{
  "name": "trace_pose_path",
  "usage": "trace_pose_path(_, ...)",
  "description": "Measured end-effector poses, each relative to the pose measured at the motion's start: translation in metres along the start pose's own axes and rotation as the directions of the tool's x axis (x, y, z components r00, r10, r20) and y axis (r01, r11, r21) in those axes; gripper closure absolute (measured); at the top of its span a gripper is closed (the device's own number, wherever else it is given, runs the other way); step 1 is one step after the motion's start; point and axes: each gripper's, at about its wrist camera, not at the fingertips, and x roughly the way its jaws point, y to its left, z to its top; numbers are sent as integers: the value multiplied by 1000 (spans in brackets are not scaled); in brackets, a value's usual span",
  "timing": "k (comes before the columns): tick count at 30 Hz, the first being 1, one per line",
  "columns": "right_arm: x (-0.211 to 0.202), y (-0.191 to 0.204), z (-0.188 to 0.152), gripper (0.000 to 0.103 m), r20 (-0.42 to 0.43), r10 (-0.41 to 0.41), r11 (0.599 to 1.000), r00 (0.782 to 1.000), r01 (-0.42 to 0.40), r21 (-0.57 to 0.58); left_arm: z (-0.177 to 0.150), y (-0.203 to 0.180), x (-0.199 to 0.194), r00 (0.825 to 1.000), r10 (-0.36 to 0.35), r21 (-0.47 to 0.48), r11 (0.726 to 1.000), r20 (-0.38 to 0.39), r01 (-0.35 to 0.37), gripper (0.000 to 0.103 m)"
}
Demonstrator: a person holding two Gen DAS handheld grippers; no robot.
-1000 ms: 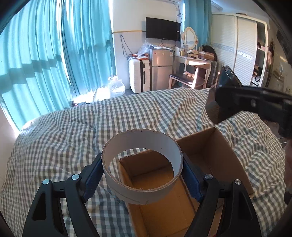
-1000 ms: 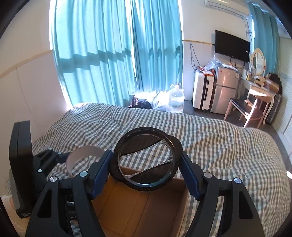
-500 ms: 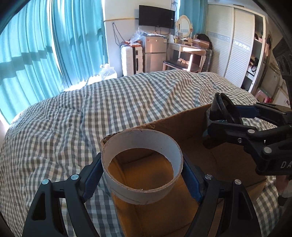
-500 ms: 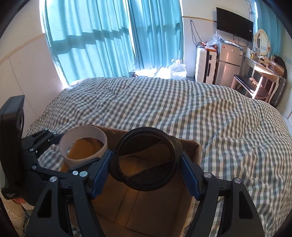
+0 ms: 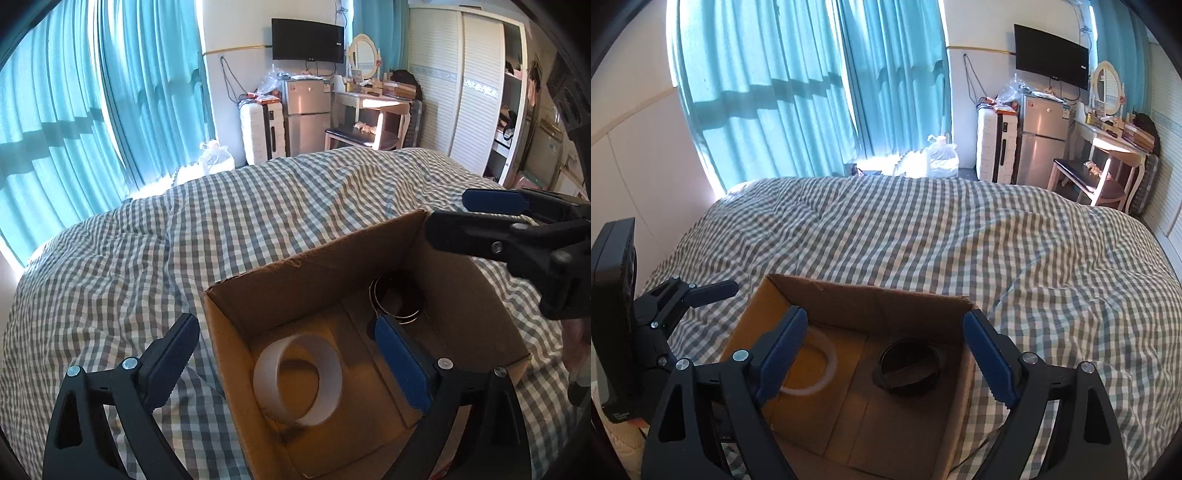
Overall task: Organize objects
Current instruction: 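Lower both tape rolls into the cardboard box and open both grippers, then grasp the blue-white Vinda tissue pack with the left gripper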
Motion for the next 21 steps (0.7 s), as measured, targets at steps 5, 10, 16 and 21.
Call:
trace_pose_path(5,-35,-3,-7,16,35,-17,1000,999,17,14,3,2,-24,1000,2,-17,1000,15,-2,4)
trace_pose_path(10,-71,-3,-20,16,52,-40,999,998,39,17,0,4,-59,999,23,-25,999,42,-22,3)
trace_pose_path(16,-115,11,-29,16,85,-56,998,995,56,-3,-12,-1,-105,991,97,-52,994,93,-93,2)
trace_pose_path(21,-158,31,-43,16,126,-68,996,990,75,-49,-30,-7,-134,987,119,-84,990,111,-110,1)
